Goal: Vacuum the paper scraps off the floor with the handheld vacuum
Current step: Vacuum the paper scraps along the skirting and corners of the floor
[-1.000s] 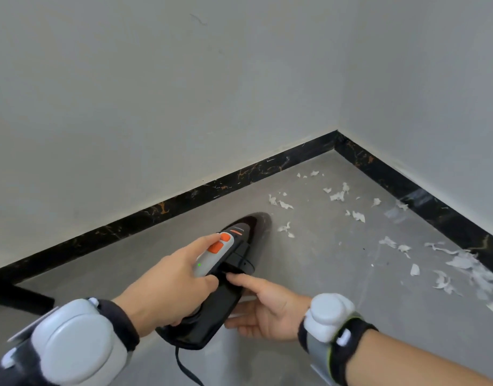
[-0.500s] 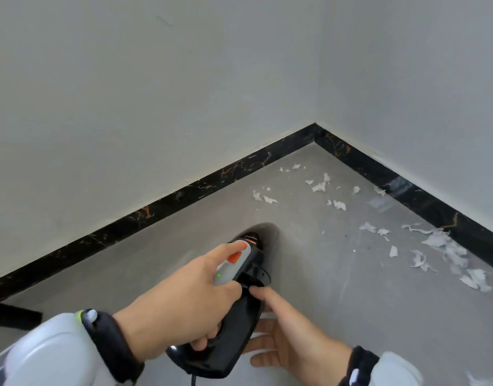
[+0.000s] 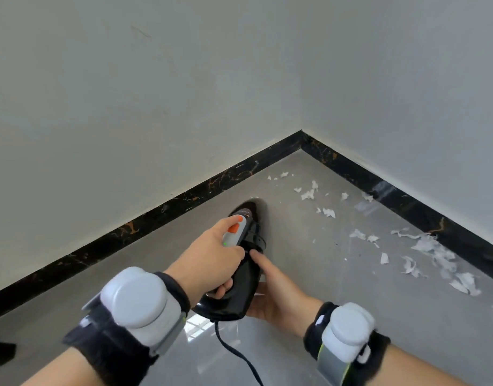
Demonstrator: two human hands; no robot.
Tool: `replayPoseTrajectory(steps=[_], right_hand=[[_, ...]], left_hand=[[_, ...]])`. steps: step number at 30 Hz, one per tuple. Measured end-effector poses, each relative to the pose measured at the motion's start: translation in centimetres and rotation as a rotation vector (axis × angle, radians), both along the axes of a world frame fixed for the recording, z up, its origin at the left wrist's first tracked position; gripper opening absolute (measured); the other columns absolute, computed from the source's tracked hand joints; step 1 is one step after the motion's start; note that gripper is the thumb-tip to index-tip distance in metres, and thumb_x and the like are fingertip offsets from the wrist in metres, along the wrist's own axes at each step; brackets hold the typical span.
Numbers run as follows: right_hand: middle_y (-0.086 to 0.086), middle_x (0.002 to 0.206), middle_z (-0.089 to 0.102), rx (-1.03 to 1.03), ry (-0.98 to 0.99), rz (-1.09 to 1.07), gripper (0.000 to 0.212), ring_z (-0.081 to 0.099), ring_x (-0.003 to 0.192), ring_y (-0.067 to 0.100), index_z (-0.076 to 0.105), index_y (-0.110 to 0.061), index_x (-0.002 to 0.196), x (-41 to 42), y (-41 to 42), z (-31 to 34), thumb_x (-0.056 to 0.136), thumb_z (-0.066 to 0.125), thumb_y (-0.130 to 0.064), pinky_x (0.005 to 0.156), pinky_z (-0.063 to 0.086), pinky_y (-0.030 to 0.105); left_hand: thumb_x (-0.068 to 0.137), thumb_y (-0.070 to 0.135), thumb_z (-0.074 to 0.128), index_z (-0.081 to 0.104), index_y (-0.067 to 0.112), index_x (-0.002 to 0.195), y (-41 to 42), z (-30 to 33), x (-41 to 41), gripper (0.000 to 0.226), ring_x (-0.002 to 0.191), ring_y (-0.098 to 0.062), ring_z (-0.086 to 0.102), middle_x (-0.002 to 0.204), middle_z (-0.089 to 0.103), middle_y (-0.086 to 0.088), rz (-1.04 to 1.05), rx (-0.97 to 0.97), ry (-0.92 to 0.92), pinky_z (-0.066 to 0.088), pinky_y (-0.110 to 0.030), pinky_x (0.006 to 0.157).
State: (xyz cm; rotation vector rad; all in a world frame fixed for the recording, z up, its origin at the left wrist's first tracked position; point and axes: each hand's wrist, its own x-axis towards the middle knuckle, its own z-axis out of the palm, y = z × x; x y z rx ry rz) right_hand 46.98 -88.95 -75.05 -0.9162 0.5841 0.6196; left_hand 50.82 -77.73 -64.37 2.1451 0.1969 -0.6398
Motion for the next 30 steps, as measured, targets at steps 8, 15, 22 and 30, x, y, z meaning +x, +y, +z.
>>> replayPoseTrajectory(steps=[8, 15, 22, 30], right_hand=[[0.017, 0.106, 0.071, 0.079, -0.017, 0.062, 0.050, 0.072, 0.082, 0.032, 0.070, -0.015, 0.119, 0.4, 2.2, -0.3, 0.094, 0.063, -0.058, 0.076, 0.061, 0.038], [0.016, 0.096, 0.067, 0.145, -0.057, 0.022, 0.051, 0.067, 0.064, 0.026, 0.070, -0.013, 0.121, -0.8, 4.1, 0.3, 0.096, 0.061, -0.057, 0.061, 0.056, 0.031], [0.015, 0.090, 0.068, 0.016, -0.077, -0.121, 0.048, 0.065, 0.058, 0.021, 0.068, -0.012, 0.117, 1.9, 1.3, 0.3, 0.099, 0.056, -0.055, 0.057, 0.053, 0.030], [0.012, 0.079, 0.069, -0.042, -0.108, -0.191, 0.045, 0.062, 0.050, 0.018, 0.069, -0.012, 0.106, 7.1, -3.6, 0.2, 0.102, 0.051, -0.054, 0.055, 0.049, 0.027]], left_hand=[[0.099, 0.016, 0.051, 0.041, 0.056, 0.136, 2.7, 1.7, 1.0, 0.055, 0.045, -0.018, 0.042, 0.066, 0.048, -0.011, -0.018, 0.080, 0.024, 0.035, -0.021, 0.037], [0.096, 0.019, 0.055, 0.039, 0.055, 0.136, 3.6, 3.0, 1.0, 0.056, 0.043, -0.023, 0.039, 0.054, 0.049, -0.009, -0.088, 0.195, -0.014, 0.035, -0.022, 0.038], [0.092, 0.009, 0.060, 0.044, 0.050, 0.137, 0.7, 1.8, 4.3, 0.063, 0.035, -0.014, 0.037, 0.051, 0.049, -0.005, -0.111, 0.167, -0.078, 0.034, -0.021, 0.034], [0.091, 0.000, 0.057, 0.044, 0.044, 0.139, -5.5, 0.9, 10.4, 0.066, 0.033, -0.013, 0.035, 0.055, 0.043, -0.008, -0.159, 0.122, -0.051, 0.032, -0.016, 0.033]])
